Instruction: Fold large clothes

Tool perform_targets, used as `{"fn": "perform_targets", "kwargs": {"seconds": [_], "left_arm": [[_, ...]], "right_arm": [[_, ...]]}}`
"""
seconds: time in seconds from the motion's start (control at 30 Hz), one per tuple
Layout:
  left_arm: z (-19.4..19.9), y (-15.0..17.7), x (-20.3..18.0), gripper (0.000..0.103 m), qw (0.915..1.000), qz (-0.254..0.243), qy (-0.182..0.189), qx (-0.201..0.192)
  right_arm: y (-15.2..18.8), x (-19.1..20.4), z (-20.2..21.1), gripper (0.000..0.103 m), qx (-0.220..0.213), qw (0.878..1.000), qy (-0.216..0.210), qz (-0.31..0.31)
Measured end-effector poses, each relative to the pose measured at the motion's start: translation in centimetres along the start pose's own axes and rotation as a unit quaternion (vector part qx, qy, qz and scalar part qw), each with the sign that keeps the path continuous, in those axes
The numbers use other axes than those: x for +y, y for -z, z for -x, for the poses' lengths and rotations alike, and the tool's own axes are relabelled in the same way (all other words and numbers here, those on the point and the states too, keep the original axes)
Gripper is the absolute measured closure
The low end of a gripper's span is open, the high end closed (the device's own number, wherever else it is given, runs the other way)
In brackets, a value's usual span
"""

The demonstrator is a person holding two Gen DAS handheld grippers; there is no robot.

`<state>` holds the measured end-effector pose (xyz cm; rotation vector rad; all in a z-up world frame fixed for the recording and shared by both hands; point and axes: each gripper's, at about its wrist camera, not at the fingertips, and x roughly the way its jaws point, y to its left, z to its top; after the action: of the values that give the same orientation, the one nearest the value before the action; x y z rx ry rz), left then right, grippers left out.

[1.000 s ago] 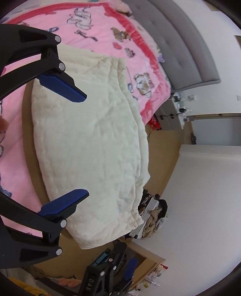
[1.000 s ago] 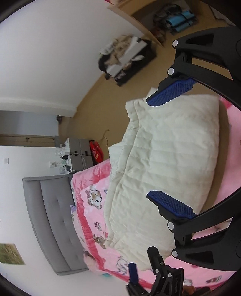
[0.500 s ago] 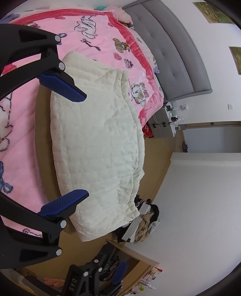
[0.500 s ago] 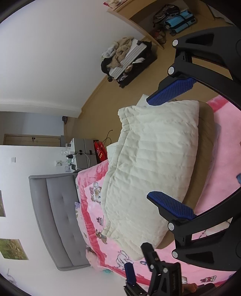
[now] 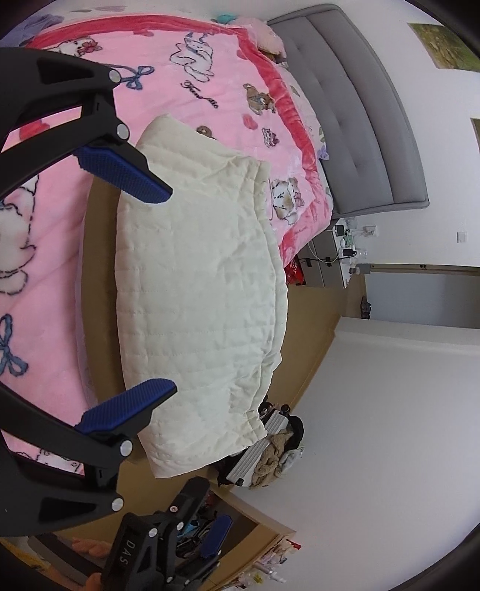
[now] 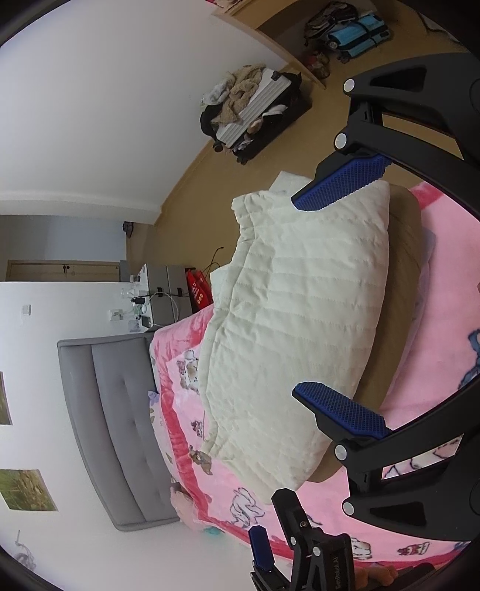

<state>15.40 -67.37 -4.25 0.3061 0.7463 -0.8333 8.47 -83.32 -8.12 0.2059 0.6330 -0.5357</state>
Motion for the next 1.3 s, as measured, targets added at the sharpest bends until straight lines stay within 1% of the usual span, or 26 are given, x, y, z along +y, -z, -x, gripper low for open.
{"fn": "perform_targets", "kwargs": {"seconds": [0.17, 0.3, 0.5, 0.63, 0.77, 1.03, 1.3], "left_arm": [[0.3, 0.0, 0.3, 0.009, 1.0, -0.002, 0.004, 0.001], [0.6, 0.0, 0.3, 0.009, 0.9999, -0.009, -0.006, 0.001], [1.1, 0.1, 0.6, 0.009, 1.0, -0.006, -0.008, 0.001], [1.2, 0.3, 0.5, 0.009, 0.9999, -0.007, -0.009, -0.001], [1.2, 0.4, 0.3, 0.009, 0.9999, -0.009, -0.009, 0.0], [1.0, 0.4, 0.2, 0.009, 0.9999, -0.01, -0.013, 0.003], [1.0, 0.5, 0.2, 0.009, 0.9999, -0.006, -0.013, 0.001]], "right_arm": [[-0.1, 0.5, 0.1, 0.013, -0.001, 1.0, -0.004, 0.005], [-0.2, 0.8, 0.5, 0.013, -0.002, 1.0, -0.005, 0.003], [-0.5, 1.4, 1.1, 0.012, -0.007, 1.0, -0.005, 0.006], [-0.5, 1.6, 1.1, 0.012, 0.0, 1.0, -0.012, 0.011], [-0.4, 1.9, 1.1, 0.011, 0.0, 1.0, -0.01, 0.017], [-0.5, 1.8, 1.3, 0.011, 0.003, 1.0, -0.018, 0.01], [-0.6, 1.8, 1.1, 0.011, 0.007, 1.0, -0.016, 0.011]]}}
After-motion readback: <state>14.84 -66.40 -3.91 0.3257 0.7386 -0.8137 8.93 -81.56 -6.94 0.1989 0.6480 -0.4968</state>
